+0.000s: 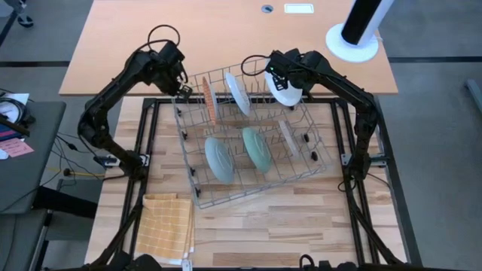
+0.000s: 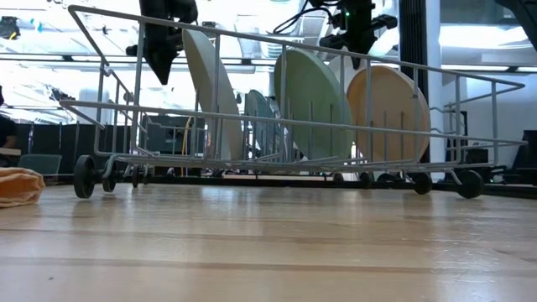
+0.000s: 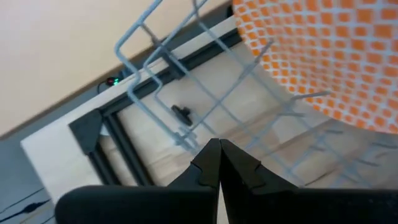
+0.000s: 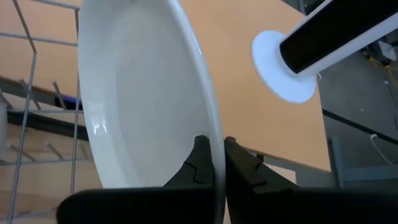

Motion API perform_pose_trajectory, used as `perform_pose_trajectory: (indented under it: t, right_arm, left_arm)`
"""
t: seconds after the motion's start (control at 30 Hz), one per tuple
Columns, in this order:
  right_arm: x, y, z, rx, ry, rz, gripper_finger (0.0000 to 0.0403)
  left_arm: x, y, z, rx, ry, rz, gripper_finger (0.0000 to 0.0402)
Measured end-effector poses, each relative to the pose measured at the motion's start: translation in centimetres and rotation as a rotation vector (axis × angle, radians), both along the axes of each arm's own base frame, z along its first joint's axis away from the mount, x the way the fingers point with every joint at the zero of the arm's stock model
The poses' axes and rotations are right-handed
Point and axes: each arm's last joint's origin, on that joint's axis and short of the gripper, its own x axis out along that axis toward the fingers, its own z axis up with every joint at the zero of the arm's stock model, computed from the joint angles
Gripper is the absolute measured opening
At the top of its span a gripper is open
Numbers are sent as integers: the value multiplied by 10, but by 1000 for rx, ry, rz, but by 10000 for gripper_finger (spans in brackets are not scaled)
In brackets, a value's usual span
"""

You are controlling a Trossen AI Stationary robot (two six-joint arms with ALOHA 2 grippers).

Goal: Sort dishes
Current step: Put the white plate in the dish rack

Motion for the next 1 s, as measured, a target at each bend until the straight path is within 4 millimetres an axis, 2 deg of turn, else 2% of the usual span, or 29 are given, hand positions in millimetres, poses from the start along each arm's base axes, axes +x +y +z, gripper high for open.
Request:
perform_pose_trajectory:
  t: [0.23,0.43,0.57,0.83,1.0]
  right_arm:
    - [7,5,3,-82,38,23,12]
    - [17,15,6,-141,7,48,12]
    - [21,20,7,-192,23,48,6]
    - [32,12,17,-319,6,61,3]
    - [46,12,4,-294,55,100,3]
  left_arm:
    - [6,-4,0,2,-27,28,1]
    - [3,-2,-3,56,63,98,1]
    - [-1,0,-19,19,131,96,1]
    - [-4,-6,-61,-140,223,81,1]
    - [-6,-10,-72,-196,257,76,1]
